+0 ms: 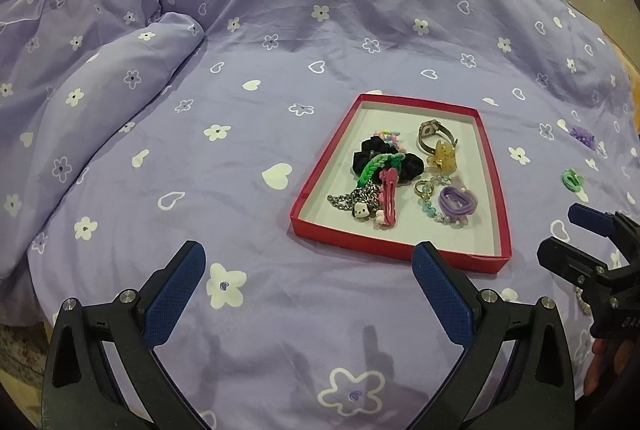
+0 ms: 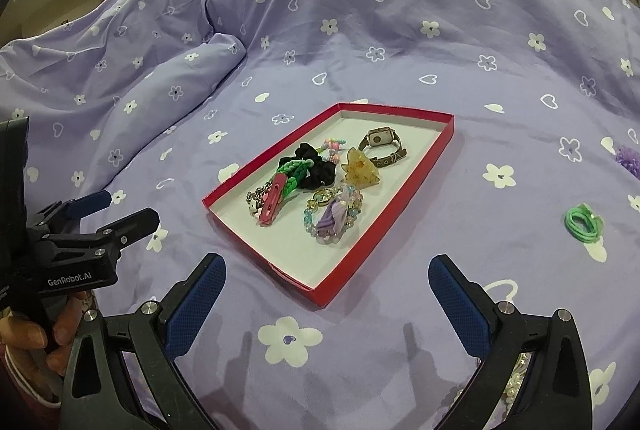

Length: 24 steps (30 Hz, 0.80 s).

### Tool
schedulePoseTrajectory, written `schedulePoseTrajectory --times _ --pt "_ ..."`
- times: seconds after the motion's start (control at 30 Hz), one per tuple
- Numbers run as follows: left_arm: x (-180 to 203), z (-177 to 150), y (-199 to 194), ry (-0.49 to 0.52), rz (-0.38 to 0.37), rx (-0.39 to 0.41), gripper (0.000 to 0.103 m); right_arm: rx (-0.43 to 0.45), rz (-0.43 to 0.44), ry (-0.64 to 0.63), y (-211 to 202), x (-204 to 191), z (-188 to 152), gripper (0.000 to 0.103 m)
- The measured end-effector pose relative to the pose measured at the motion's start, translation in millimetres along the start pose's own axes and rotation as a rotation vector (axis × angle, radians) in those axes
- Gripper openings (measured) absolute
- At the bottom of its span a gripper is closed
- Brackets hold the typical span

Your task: Organize jewelry

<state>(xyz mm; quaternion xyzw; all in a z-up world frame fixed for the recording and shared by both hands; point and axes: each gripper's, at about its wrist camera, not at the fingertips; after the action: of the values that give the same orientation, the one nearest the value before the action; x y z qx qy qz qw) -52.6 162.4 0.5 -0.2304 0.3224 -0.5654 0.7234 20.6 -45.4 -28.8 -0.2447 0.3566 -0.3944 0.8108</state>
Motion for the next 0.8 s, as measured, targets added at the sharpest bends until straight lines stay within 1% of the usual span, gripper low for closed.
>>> schedulePoseTrajectory --times 0.37,0.53,0.8 --pt "3 -1 -11 0.01 -0.005 0.017 0.103 -0.012 -0.007 0.0 -6 -6 -3 0.102" --pt "1 0 -13 0.003 -0.024 0.014 0.103 -0.002 -0.009 -0.016 -11 -11 -4 0.102" --pt "3 0 -12 0.008 -0.033 0.005 0.103 -0.006 -0.008 -0.014 -12 -13 -4 0.102"
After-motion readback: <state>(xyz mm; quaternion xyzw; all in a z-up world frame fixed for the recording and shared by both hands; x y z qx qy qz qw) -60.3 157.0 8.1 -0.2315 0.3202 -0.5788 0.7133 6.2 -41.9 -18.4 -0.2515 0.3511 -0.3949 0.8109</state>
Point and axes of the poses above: each gripper's, at about its wrist camera, not at the fingertips, and y roughly the way its jaws point, x to its right, z to its top, and after that the axes turned 12 degrees about y, right-handed
